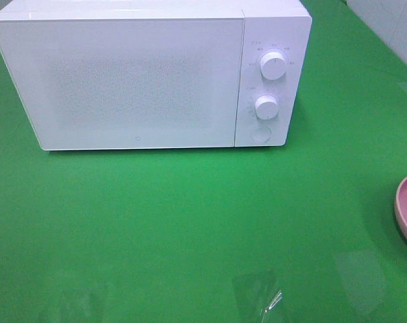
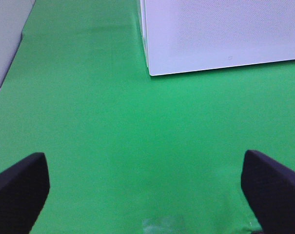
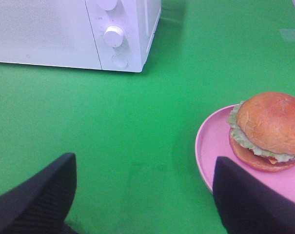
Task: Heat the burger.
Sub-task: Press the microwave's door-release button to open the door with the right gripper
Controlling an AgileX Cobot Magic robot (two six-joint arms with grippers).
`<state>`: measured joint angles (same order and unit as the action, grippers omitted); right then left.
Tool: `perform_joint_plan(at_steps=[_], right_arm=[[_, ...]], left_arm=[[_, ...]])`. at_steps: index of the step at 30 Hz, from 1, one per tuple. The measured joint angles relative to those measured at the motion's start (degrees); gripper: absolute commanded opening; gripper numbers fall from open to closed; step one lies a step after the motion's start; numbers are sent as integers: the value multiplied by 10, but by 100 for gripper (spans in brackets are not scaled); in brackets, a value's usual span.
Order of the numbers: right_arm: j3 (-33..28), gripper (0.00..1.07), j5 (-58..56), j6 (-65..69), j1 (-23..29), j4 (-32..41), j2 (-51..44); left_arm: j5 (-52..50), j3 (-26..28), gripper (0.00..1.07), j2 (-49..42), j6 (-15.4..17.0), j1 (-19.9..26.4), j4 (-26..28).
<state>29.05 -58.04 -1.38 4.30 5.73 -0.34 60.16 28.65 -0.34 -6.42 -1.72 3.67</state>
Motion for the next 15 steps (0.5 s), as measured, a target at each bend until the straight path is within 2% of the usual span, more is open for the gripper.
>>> perform_joint_plan(at_steps=[15], right_arm=[[0,76,0,0,0,0,0]], left_arm=[[0,0,100,0,0,0,0]])
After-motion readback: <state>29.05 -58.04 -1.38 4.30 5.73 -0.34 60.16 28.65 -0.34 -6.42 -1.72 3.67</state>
